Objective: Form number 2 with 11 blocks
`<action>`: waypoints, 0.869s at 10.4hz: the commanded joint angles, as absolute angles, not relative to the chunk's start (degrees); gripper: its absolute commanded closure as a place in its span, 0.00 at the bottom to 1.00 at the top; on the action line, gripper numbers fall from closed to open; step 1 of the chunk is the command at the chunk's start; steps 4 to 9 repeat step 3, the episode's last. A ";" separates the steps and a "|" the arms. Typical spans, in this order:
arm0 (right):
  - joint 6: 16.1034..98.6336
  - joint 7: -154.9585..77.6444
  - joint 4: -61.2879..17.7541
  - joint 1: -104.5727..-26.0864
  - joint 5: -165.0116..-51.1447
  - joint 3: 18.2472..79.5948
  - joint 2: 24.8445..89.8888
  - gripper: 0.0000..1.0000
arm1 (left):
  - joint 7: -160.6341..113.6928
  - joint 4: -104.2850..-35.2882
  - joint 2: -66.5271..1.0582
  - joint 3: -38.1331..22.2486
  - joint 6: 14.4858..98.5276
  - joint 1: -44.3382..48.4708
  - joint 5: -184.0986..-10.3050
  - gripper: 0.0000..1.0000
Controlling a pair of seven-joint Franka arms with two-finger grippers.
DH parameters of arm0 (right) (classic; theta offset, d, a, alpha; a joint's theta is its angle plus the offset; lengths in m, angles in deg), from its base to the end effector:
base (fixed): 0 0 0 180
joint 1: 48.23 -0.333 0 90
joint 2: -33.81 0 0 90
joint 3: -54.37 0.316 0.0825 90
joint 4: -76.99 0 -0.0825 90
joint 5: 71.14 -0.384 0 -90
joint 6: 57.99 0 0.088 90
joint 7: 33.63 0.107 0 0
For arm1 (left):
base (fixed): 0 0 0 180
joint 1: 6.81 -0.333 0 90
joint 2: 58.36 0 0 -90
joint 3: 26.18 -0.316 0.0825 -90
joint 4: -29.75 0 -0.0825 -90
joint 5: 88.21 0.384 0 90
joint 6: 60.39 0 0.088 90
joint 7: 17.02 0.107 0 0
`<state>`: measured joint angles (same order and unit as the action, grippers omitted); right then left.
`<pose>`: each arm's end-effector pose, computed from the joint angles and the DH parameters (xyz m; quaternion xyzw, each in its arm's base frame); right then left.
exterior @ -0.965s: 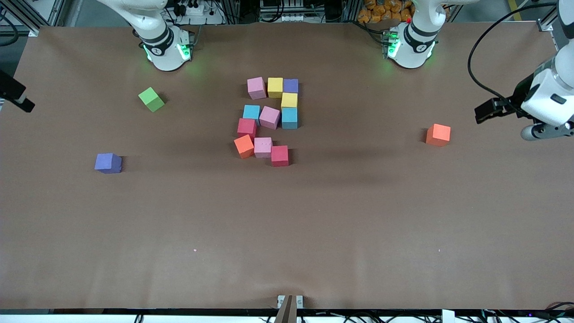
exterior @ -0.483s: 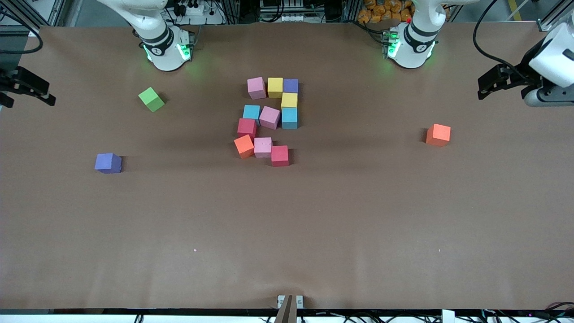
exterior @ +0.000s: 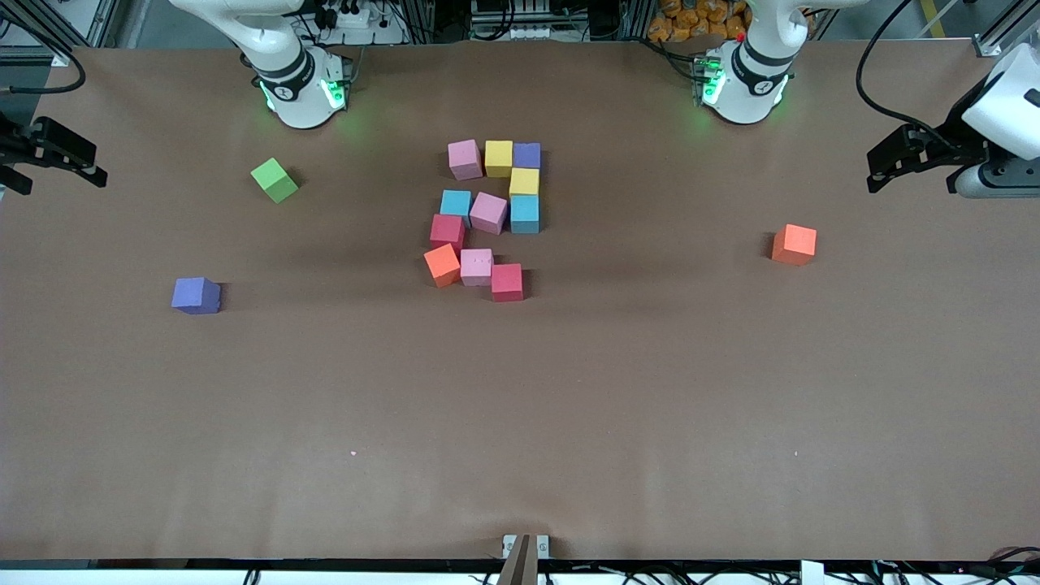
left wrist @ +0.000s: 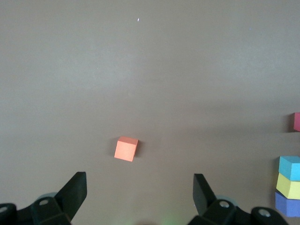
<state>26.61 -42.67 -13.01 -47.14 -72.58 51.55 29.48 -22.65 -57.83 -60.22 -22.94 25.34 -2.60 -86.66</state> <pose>0.5200 -0.0338 0.6570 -0.9988 -0.0459 0.0077 0.0153 0.5328 -0.0672 0.6555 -0.9998 0.0149 -0.0017 0.0143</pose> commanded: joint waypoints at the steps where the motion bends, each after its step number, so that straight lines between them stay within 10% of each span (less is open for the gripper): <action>1: 27.00 -43.56 -15.29 -51.64 -71.94 47.62 27.05 0.00 | -21.33 -58.58 -60.73 -22.93 26.79 -3.20 -87.68 0.00; 9: 27.09 -43.82 -15.47 -52.01 -71.94 47.16 26.78 0.00 | -21.50 -59.19 -60.64 -22.93 26.79 -3.20 -87.68 0.00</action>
